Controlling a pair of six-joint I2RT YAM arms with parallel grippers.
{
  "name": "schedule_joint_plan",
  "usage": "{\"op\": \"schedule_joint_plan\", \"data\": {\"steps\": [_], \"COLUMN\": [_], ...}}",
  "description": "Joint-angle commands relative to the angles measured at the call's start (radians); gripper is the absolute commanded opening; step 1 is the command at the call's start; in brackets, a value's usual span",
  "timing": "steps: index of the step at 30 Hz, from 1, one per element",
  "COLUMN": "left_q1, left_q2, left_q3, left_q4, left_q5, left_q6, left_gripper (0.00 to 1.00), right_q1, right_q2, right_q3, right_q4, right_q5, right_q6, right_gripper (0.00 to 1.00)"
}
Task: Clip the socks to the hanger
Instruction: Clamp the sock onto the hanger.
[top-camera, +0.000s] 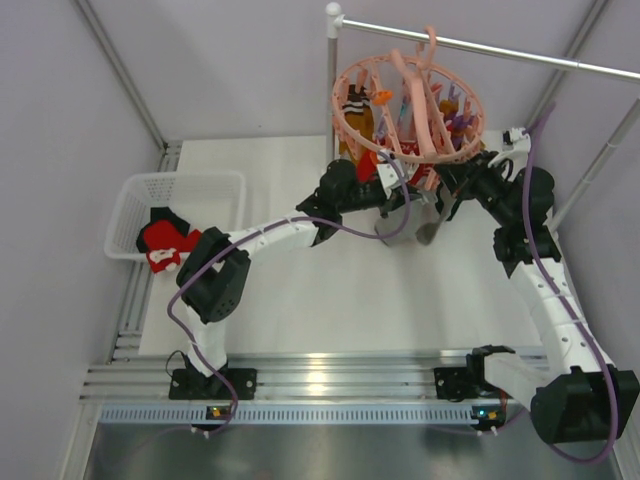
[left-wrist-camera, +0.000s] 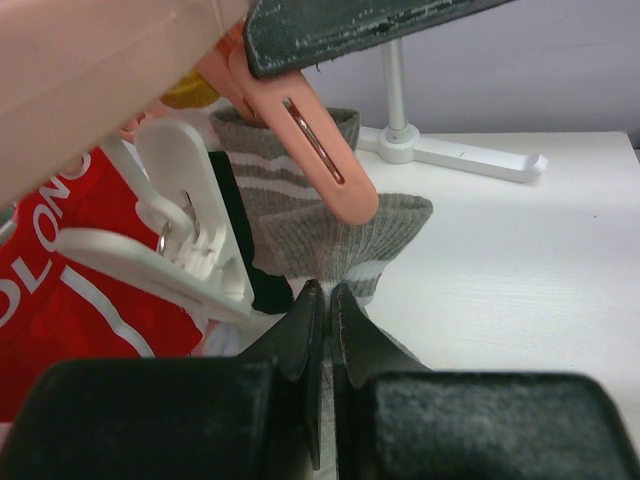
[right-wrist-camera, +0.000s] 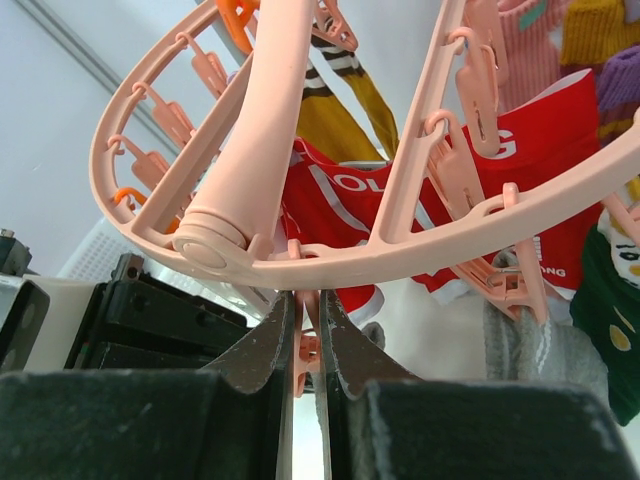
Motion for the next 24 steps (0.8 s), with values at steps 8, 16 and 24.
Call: {"op": "schedule_joint_plan", "data": {"steps": [8, 16, 24], "left_q1": [-0.002, -0.003, -0.002], "left_q2": [-0.057, -0.057, -0.039], "left_q3": [-0.058, -0.068, -0.033], "left_q4": [0.155, 0.212, 0.213], "left_q5": [-0.020, -0.037, -0.046], "left_q6": [-0.089, -0.140, -0.157], "left_gripper": [0.00, 0.00, 0.00], "right_q1": [-0.006, -0.007, -0.007], "right_q2": [0.000, -0.003, 0.001], "right_q3": [0.037, 0.032, 0.026], "right_q4": [0.015, 0.018, 0.031], "right_q5": [0.064, 0.066, 0.044], "right_q6": [0.008, -0.002, 0.008], "right_gripper": [0.00, 0.00, 0.00]}}
